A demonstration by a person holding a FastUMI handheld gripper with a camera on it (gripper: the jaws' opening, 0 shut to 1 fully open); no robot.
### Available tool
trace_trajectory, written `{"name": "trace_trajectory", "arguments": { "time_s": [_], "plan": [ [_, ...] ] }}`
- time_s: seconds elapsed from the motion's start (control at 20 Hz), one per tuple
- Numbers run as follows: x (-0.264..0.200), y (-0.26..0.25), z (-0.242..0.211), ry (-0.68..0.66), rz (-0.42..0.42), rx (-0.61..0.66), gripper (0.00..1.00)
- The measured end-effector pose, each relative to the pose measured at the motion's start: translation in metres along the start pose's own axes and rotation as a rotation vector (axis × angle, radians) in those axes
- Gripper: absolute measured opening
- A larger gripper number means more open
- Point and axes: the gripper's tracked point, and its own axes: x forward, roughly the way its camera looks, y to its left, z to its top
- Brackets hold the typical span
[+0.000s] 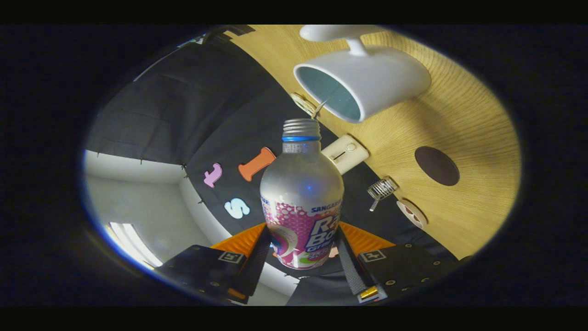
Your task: Take the bottle from table, then pour the juice into the cup, finally place the bottle on the coaster
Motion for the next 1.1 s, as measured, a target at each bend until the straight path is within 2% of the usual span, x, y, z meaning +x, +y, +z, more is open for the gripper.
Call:
{"name": "trace_trajectory", "arguments": {
  "time_s": [0.55,0.85,1.1],
  "plan": [
    [0.0,0.01,-0.002,0.012,0.032,0.039,0.76],
    [-0.002,-0.004,0.021,-0.024,0.008,0.033,0.76],
    [-0.005,-0.034,0.009,0.017,-0.099,-0.177,0.76]
  ]
}}
